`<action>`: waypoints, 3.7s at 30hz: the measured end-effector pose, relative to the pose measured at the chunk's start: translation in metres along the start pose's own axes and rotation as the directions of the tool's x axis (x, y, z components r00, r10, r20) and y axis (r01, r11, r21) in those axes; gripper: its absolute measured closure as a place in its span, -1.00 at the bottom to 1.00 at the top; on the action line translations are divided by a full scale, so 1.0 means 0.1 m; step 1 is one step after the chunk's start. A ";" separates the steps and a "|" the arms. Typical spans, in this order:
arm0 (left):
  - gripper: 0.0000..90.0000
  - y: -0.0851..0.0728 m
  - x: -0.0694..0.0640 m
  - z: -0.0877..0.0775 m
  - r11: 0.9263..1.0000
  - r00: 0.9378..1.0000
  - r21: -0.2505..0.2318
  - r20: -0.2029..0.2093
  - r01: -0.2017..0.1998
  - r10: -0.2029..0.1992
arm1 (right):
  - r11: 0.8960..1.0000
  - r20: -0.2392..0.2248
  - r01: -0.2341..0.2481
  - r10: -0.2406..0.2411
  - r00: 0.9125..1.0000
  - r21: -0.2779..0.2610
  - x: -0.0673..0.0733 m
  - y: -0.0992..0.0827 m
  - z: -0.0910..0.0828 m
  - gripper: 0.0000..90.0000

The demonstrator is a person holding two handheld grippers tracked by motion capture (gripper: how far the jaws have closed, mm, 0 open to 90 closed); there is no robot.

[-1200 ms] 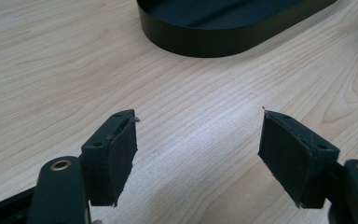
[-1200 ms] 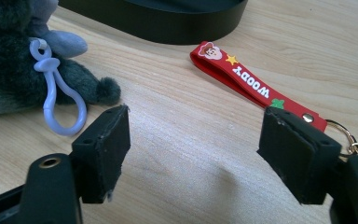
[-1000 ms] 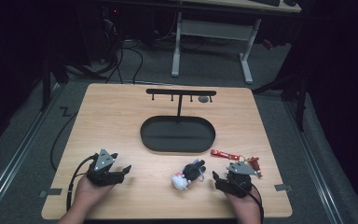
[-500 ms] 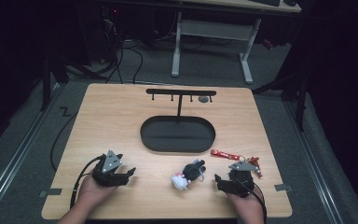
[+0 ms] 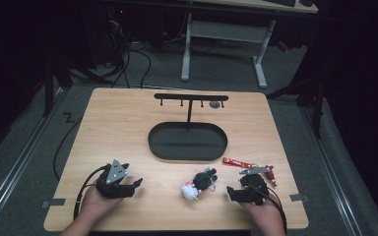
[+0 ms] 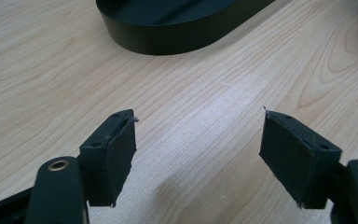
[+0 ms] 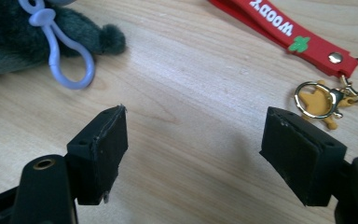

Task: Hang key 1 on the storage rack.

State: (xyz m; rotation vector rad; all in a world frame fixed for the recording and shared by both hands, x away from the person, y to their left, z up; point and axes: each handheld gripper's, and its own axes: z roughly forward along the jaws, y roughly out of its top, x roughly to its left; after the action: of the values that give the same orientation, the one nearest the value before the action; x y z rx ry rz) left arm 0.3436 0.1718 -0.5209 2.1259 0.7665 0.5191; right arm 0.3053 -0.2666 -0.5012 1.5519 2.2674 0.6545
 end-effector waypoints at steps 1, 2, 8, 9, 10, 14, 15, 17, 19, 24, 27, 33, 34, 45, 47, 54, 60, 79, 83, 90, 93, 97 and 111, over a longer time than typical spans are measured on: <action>-0.40 0.00 0.00 0.00 1.000 1.000 0.001 0.000 0.001 -0.001 | 1.000 -0.009 0.002 -0.002 1.000 0.011 0.00 0.01 0.00 -0.50; -0.40 -0.01 0.00 0.00 1.000 1.000 0.002 -0.001 0.001 -0.001 | 1.000 -0.021 0.009 -0.009 1.000 0.030 0.00 0.03 0.00 -0.50; -0.41 -0.01 -0.01 0.01 1.000 1.000 0.006 0.001 -0.003 0.003 | 0.993 -0.052 0.038 -0.033 0.998 0.107 0.01 0.07 -0.02 -0.50; -0.41 -0.01 -0.01 0.02 1.000 1.000 0.008 0.001 -0.003 0.003 | 0.992 -0.059 0.042 -0.035 0.998 0.119 0.00 0.08 -0.02 -0.49; -0.41 -0.01 -0.01 0.02 1.000 1.000 0.010 0.002 -0.003 0.003 | 0.990 -0.067 0.047 -0.039 0.997 0.130 -0.01 0.08 -0.03 -0.48; -0.41 -0.01 -0.01 0.04 1.000 1.000 0.016 0.006 -0.008 0.007 | 0.985 -0.074 0.050 -0.038 0.997 0.166 -0.05 0.06 -0.09 -0.41; -0.41 0.00 -0.02 0.05 1.000 1.000 0.016 0.007 -0.010 0.010 | 0.980 -0.078 0.042 -0.027 0.997 0.192 -0.09 0.05 -0.11 -0.40; -0.41 0.00 -0.02 0.05 1.000 1.000 0.017 0.008 -0.011 0.011 | 0.979 -0.075 0.044 -0.030 0.997 0.199 -0.10 0.04 -0.13 -0.39; -0.41 0.00 -0.03 0.05 1.000 1.000 0.017 0.011 -0.016 0.015 | 0.973 -0.075 0.038 -0.021 0.997 0.228 -0.15 0.01 -0.17 -0.38; -0.41 0.00 -0.04 0.05 0.999 1.000 0.023 0.016 -0.022 0.022 | 0.967 -0.067 0.046 -0.030 0.997 0.251 -0.21 -0.01 -0.24 -0.38; -0.41 0.00 -0.04 0.04 0.999 1.000 0.026 0.016 -0.023 0.022 | 0.964 -0.060 0.041 -0.026 0.998 0.262 -0.28 -0.01 -0.29 -0.40; -0.41 -0.01 -0.03 0.04 0.999 1.000 0.030 0.017 -0.021 0.020 | 0.964 -0.047 0.007 0.006 0.999 0.266 -0.47 0.02 -0.36 -0.41; -0.41 -0.01 -0.03 0.04 0.999 1.000 0.030 0.017 -0.021 0.020 | 0.964 -0.047 0.007 0.006 0.999 0.266 -0.47 0.02 -0.36 -0.41; -0.41 -0.01 -0.03 0.06 0.999 1.000 0.038 0.021 -0.022 0.022 | 0.963 0.000 -0.031 0.032 0.999 0.269 -0.75 0.12 -0.45 -0.24; -0.41 -0.01 -0.03 0.06 0.999 0.999 0.039 0.022 -0.024 0.023 | 0.962 0.007 -0.032 0.031 0.999 0.271 -0.78 0.14 -0.46 -0.23; -0.41 -0.02 -0.03 0.07 0.999 1.000 0.041 0.024 -0.021 0.021 | 0.963 0.030 -0.071 0.065 0.997 0.261 -0.97 0.22 -0.44 -0.17; -0.41 -0.02 -0.04 0.08 0.998 0.999 0.048 0.027 -0.029 0.028 | 0.960 0.033 -0.075 0.069 0.997 0.269 -1.07 0.25 -0.38 -0.09; -0.41 -0.02 -0.07 0.09 0.997 0.999 0.060 0.030 -0.045 0.043 | 0.944 0.056 -0.105 0.092 0.994 0.312 -1.20 0.30 -0.04 0.02; -0.41 -0.02 -0.07 0.09 0.997 0.998 0.062 0.030 -0.048 0.046 | 0.939 0.065 -0.114 0.098 0.993 0.324 -1.23 0.28 0.02 0.18; -0.41 -0.03 -0.08 0.10 0.996 0.998 0.066 0.034 -0.053 0.051 | 0.940 0.077 -0.105 0.084 0.993 0.326 -1.23 0.28 0.03 0.42; -0.41 -0.03 -0.09 0.10 0.996 0.998 0.068 0.034 -0.058 0.055 | 0.940 0.083 -0.088 0.064 0.994 0.329 -1.20 0.29 0.04 0.49; -0.41 -0.03 -0.09 0.10 0.996 0.998 0.067 0.034 -0.058 0.056 | 0.937 0.093 -0.079 0.050 0.994 0.341 -1.16 0.31 0.04 0.50; -0.41 -0.02 -0.10 0.11 0.996 0.998 0.066 0.039 -0.060 0.057 | 0.943 0.062 -0.016 -0.005 0.998 0.334 -0.88 0.52 -0.32 0.51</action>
State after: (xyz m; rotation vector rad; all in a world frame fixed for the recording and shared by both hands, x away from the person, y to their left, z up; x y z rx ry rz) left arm 0.3419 0.1599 -0.5304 2.2201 0.7118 0.4896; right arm 0.3624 -0.3385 -0.4461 1.6984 2.4220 0.2225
